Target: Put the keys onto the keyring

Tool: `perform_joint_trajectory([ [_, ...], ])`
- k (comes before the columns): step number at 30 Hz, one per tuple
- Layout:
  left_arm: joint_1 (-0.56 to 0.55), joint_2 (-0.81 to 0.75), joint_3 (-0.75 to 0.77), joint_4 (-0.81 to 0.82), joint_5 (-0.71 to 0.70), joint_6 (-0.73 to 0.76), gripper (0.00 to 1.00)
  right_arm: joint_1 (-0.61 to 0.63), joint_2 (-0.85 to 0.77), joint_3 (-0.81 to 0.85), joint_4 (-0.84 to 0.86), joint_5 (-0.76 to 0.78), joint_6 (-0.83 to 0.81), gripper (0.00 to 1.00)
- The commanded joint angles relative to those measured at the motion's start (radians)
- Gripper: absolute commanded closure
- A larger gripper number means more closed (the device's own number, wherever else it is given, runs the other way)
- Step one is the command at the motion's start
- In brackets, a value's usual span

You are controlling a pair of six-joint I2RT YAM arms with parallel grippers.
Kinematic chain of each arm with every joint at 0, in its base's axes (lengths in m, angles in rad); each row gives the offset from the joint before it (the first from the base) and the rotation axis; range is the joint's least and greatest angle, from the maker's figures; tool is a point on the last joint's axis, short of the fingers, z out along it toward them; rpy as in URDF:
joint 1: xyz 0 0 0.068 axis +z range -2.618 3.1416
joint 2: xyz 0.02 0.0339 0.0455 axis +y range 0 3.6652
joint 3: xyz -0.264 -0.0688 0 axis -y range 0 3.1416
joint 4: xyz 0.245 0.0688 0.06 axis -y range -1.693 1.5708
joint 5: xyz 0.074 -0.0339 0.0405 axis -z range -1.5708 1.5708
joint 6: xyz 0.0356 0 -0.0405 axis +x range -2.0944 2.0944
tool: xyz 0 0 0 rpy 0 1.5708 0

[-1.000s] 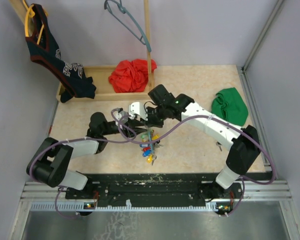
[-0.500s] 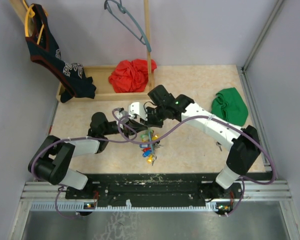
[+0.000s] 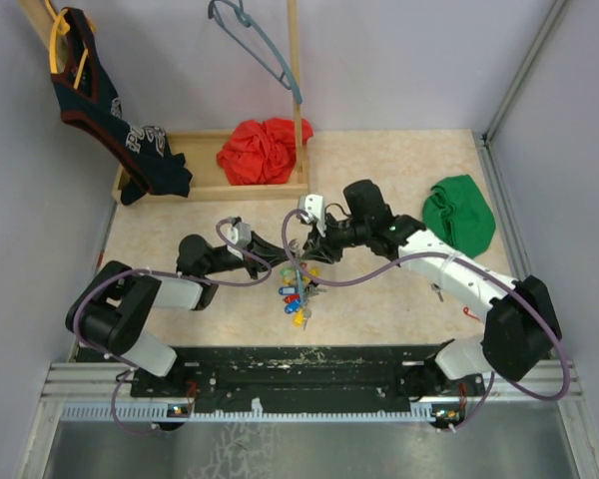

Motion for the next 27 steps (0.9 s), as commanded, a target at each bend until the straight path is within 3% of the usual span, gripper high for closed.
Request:
perform_joint_trajectory([
  [1, -0.003, 0.007, -0.007, 0.142, -0.009, -0.043, 1.0, -0.039, -0.041, -0.115, 0.295, -0.157, 0.129, 0.72],
  [17, -0.003, 0.01, -0.007, 0.16, 0.007, -0.049, 1.0, -0.058, 0.002, -0.181, 0.474, -0.233, 0.187, 0.75],
  [20, -0.003, 0.015, -0.006, 0.173, 0.014, -0.057, 1.0, -0.058, 0.018, -0.173, 0.464, -0.242, 0.183, 0.82],
  [23, -0.002, 0.014, -0.01, 0.171, 0.016, -0.052, 1.0, -0.059, 0.024, -0.155, 0.426, -0.245, 0.159, 1.0],
  [27, -0.001, 0.001, -0.011, 0.122, 0.014, -0.014, 1.0, -0.059, 0.019, -0.109, 0.312, -0.232, 0.101, 1.0],
])
